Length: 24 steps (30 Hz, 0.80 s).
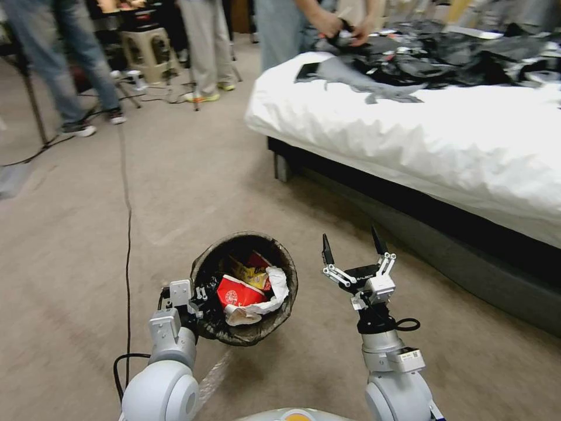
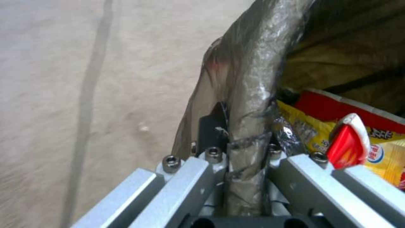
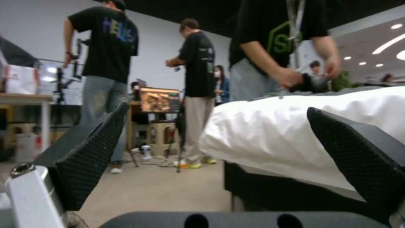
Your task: Pick up the trash bin, then pick up the garbage from the floor and place it into the trash bin.
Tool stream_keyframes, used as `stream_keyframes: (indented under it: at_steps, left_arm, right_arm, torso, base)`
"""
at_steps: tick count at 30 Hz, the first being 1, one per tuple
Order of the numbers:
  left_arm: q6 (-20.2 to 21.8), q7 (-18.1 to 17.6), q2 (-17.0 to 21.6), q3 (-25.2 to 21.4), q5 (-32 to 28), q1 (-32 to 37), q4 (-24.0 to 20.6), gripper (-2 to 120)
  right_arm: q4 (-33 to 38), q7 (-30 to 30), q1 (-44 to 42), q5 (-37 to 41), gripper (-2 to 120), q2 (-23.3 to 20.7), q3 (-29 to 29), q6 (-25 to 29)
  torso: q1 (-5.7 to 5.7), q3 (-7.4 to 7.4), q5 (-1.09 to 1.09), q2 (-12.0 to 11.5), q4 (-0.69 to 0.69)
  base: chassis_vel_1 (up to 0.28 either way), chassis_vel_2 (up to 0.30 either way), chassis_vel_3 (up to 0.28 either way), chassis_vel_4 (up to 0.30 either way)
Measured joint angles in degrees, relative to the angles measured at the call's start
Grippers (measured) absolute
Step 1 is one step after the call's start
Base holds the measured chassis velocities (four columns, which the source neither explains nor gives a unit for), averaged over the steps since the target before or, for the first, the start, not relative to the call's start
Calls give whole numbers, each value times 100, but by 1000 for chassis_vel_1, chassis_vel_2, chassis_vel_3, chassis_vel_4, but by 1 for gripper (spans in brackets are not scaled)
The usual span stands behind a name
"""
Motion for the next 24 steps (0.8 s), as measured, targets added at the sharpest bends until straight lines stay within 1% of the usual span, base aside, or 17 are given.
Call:
stream_keyframes:
  at_steps: [12,17,24]
  left_arm:
    - [-140,-4,-9,2,54,3,48,0]
    - [-156,-5,-14,11,55,10,47,0]
    - [-137,-41,-13,12,-14,26,23,0]
  right_arm:
    - [11,-32,-32,-17,100,19,-24,23]
    - [16,-69,-52,-23,100,30,-34,39]
    - [34,-74,-61,-33,100,38,-38,47]
  torso:
    - [0,0,0,0,2]
    - [-1,0,0,0,-1]
    - [-1,0,0,0,0]
  base:
    - [118,120,108,114]
    - [4,11,12,7]
    - [0,0,0,0]
